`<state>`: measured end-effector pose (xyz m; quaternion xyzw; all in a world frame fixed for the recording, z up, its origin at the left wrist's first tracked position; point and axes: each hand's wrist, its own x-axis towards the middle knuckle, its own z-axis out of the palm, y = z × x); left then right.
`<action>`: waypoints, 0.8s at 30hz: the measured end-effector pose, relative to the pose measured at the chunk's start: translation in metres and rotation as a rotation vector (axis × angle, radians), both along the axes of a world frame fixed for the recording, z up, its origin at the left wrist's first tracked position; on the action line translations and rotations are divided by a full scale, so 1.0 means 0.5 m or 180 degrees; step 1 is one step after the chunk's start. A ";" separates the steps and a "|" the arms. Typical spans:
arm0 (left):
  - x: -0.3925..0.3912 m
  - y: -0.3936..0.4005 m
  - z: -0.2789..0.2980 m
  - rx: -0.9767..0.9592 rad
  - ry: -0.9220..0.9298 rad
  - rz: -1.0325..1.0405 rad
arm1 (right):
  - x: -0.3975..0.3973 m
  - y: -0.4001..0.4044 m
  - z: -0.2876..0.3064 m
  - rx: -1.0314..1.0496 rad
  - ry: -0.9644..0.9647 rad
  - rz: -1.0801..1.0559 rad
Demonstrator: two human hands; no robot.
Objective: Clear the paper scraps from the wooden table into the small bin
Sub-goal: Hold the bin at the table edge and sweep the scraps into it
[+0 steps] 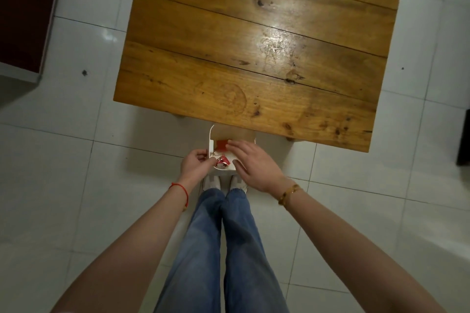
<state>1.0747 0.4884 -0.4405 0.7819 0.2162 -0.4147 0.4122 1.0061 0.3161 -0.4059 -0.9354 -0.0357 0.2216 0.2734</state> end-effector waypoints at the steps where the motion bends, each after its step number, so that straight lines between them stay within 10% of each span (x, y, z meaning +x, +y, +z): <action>1: -0.004 0.003 0.006 -0.0003 0.0006 -0.0003 | -0.007 0.003 0.005 0.0037 0.0004 -0.0140; 24: -0.054 0.135 0.448 -0.0317 -0.0394 0.0849 | 0.007 0.020 0.382 0.0052 -0.0587 -0.0951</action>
